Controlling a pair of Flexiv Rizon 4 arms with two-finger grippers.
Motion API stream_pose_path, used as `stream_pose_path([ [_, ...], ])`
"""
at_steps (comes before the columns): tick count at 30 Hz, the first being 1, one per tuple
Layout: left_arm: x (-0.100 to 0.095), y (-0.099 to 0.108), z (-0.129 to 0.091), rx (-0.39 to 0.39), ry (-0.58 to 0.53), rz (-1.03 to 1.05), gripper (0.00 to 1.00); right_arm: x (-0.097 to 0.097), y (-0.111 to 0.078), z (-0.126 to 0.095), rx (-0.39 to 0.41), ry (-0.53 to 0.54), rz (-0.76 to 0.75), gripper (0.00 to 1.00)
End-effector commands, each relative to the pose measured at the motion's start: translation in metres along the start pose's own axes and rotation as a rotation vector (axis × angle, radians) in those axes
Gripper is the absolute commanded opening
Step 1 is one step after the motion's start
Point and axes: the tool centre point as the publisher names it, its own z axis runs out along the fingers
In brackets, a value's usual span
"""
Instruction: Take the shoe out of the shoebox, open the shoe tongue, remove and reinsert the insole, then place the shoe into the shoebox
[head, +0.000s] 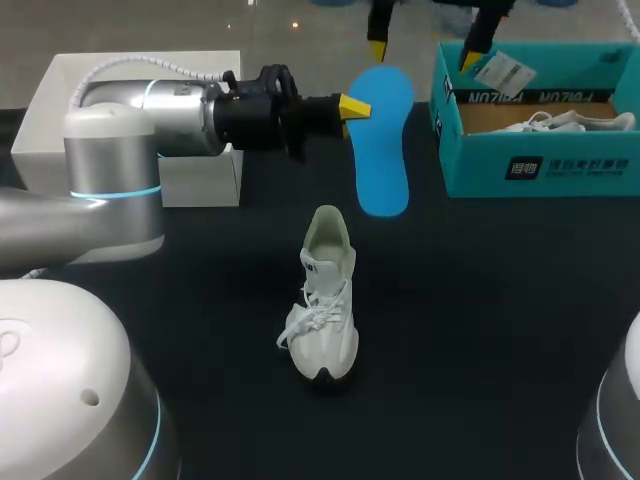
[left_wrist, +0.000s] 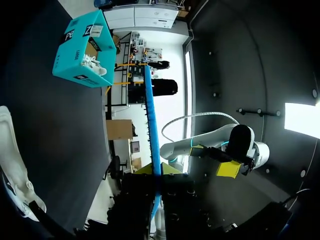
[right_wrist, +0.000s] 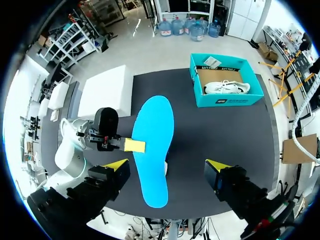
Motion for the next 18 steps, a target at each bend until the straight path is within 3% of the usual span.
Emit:
stream_pose_path([
  [1, 0.0013, 0.0018, -0.0009, 0.005, -0.004, 0.0, 0.0, -0.0422, -0.0122, 0.0053, -0.197, 0.79, -0.062, 1.0],
  [2, 0.0011, 0.002, -0.0011, 0.005, -0.004, -0.001, 0.0, -0.0445, -0.0131, 0.0066, -0.159, 0.769, -0.051, 1.0],
  [18, -0.0039, 0.0062, -0.0024, -0.005, 0.009, -0.019, 0.0, -0.0445, -0.0131, 0.0066, -0.159, 0.769, -0.051, 1.0],
])
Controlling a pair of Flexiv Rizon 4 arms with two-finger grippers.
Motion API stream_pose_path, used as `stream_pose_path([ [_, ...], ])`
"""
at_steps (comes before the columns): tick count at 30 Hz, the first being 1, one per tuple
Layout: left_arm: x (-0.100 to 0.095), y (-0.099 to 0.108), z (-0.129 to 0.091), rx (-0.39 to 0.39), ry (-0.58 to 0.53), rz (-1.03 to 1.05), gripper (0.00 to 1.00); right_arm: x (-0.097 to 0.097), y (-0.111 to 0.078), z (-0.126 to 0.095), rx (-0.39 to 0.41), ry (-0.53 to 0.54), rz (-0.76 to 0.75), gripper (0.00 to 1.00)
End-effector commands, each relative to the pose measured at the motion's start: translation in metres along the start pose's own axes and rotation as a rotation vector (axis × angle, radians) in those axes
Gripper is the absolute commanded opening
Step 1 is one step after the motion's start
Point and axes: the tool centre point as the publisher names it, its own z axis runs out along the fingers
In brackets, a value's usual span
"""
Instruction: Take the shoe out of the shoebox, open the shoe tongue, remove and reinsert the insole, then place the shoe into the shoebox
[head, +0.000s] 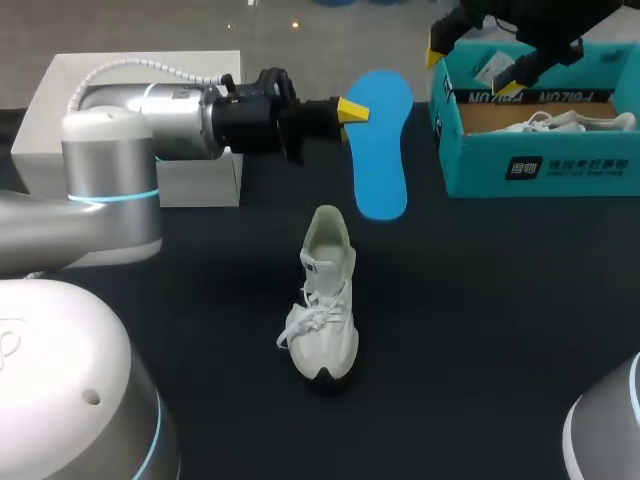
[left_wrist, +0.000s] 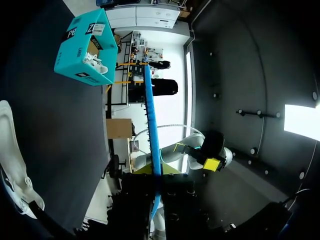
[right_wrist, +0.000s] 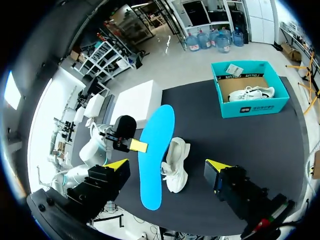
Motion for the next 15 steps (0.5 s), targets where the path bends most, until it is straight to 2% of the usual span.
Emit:
stream_pose_path([
  [1, -0.002, 0.001, -0.001, -0.003, 0.003, -0.002, 0.0, -0.007, -0.004, 0.005, -0.016, 0.45, 0.009, 1.0],
  [15, 0.001, 0.007, -0.004, -0.004, 0.016, 0.003, 0.0, -0.027, -0.018, 0.021, -0.038, 0.86, 0.132, 1.0],
])
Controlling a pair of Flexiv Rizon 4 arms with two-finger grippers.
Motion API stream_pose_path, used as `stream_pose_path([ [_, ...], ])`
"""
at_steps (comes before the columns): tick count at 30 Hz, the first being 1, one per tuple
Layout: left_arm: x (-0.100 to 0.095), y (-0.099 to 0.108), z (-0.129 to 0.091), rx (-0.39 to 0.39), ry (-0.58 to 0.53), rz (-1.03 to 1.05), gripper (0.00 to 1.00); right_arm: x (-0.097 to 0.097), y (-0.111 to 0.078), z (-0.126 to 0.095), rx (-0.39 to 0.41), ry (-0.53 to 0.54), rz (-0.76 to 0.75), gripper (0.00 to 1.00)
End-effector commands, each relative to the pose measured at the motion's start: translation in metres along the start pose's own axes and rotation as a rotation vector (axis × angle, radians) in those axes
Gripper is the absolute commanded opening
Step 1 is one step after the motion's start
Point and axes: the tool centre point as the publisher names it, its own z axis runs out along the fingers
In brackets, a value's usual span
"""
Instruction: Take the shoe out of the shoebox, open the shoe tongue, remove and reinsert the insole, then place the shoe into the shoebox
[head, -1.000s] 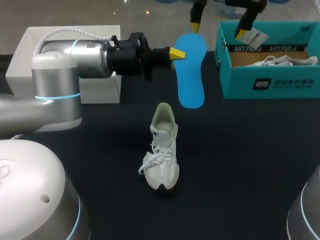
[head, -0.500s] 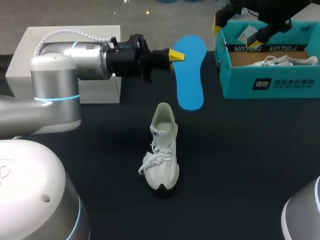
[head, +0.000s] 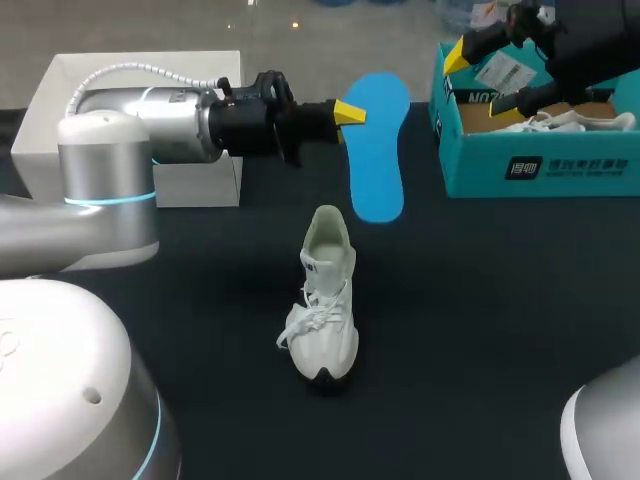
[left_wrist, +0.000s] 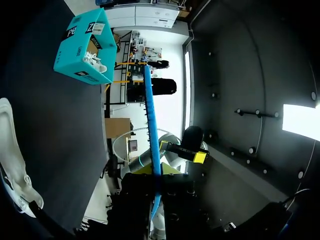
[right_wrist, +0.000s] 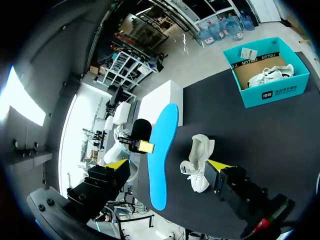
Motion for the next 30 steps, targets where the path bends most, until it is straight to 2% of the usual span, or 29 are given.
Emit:
stream_pose_path([
  [1, 0.001, 0.002, 0.0, -0.001, 0.003, 0.003, 0.0, -0.013, -0.011, 0.009, 0.001, 0.617, 0.021, 1.0],
  [12, 0.004, 0.007, 0.0, -0.012, 0.016, 0.001, 0.0, -0.026, -0.016, 0.025, 0.03, 0.775, 0.023, 1.0],
  [18, 0.008, 0.012, -0.003, -0.019, 0.023, -0.001, 0.0, -0.032, -0.013, 0.027, 0.053, 0.773, 0.027, 1.0],
  [20, 0.008, 0.012, -0.004, -0.021, 0.023, 0.001, 0.0, -0.033, -0.014, 0.03, 0.052, 0.716, 0.056, 1.0],
  [30, 0.0, 0.004, -0.003, -0.022, -0.014, 0.088, 0.0, -0.033, -0.014, 0.03, 0.052, 0.716, 0.056, 1.0],
])
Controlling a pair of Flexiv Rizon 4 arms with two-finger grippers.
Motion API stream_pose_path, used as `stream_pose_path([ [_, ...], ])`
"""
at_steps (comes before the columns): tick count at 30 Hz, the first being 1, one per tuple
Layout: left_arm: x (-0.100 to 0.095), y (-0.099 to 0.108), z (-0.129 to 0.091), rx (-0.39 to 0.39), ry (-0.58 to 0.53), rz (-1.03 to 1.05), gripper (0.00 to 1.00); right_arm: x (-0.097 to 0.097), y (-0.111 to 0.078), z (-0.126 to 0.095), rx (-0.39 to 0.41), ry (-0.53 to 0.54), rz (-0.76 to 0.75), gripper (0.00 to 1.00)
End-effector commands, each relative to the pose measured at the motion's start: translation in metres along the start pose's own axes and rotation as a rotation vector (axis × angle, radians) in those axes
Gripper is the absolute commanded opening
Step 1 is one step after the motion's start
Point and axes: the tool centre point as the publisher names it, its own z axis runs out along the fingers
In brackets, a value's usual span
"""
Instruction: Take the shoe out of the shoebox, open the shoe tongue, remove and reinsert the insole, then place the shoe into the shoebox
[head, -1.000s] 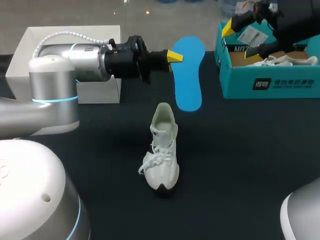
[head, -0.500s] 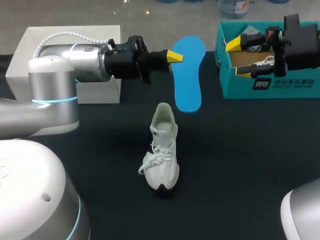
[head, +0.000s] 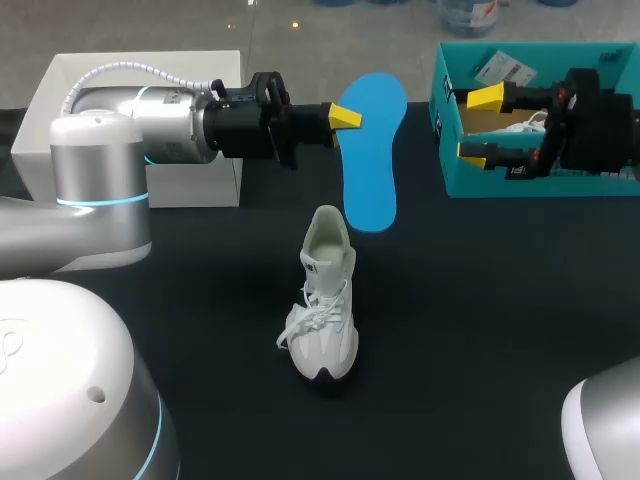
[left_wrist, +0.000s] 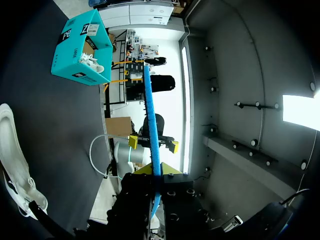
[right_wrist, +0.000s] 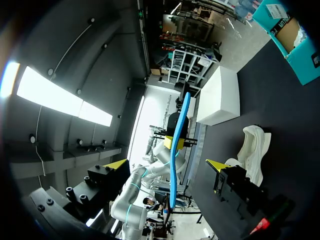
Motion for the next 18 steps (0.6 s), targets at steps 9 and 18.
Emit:
stream_pose_path([
  [9, -0.003, 0.01, 0.001, 0.139, -0.058, 0.571, 0.0, -0.002, 0.001, 0.002, -0.001, 0.013, 0.0, 1.0],
  [18, -0.003, 0.01, 0.001, 0.139, -0.058, 0.571, 0.0, -0.002, 0.001, 0.002, -0.001, 0.013, 0.0, 1.0],
])
